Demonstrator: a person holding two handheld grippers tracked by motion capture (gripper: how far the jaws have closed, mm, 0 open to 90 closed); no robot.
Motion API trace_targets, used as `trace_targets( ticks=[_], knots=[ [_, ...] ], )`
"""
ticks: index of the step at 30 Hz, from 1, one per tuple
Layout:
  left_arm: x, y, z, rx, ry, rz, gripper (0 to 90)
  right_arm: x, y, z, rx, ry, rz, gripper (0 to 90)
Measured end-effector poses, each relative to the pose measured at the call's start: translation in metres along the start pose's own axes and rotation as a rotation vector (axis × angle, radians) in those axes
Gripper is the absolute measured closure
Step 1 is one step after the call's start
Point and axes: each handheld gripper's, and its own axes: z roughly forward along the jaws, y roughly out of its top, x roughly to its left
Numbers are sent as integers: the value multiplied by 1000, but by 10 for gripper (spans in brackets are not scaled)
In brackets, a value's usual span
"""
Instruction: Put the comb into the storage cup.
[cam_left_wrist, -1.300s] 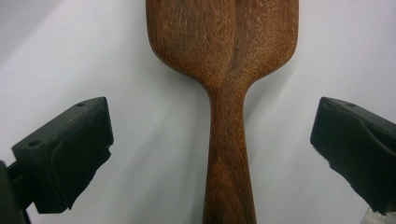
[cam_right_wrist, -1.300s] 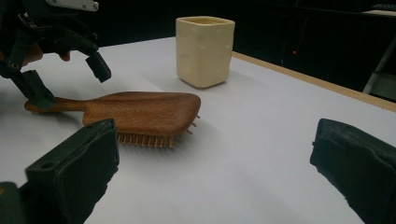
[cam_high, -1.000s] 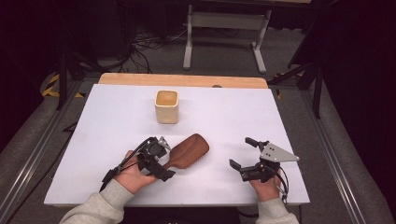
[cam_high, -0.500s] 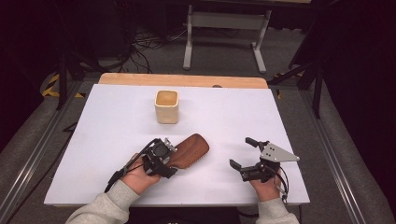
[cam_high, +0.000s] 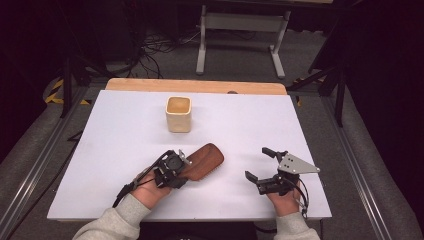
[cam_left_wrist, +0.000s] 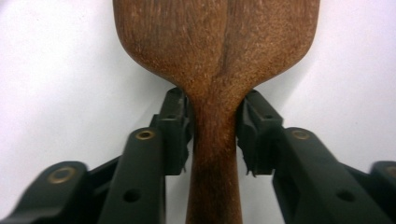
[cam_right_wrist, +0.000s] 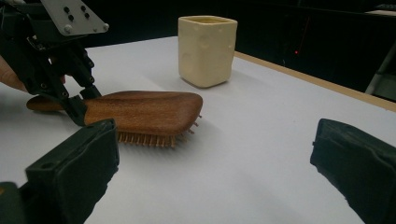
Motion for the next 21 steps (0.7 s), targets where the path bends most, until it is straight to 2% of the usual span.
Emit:
trace_targets(
  ticks=[3, 8, 17, 21],
  knots=[
    [1, 0, 0, -5, -9, -17, 707, 0, 0, 0, 2, 0, -1, 13],
    [0, 0, 0, -2, -3, -22, 718, 0, 0, 0, 0, 2, -1, 13],
    [2, -3, -1, -19, -14, -3, 727, 1, 0, 0, 4, 1, -4, 13],
    [3, -7, -2, -42, -19, 10, 728, 1, 0, 0, 2, -1, -5, 14]
  ],
)
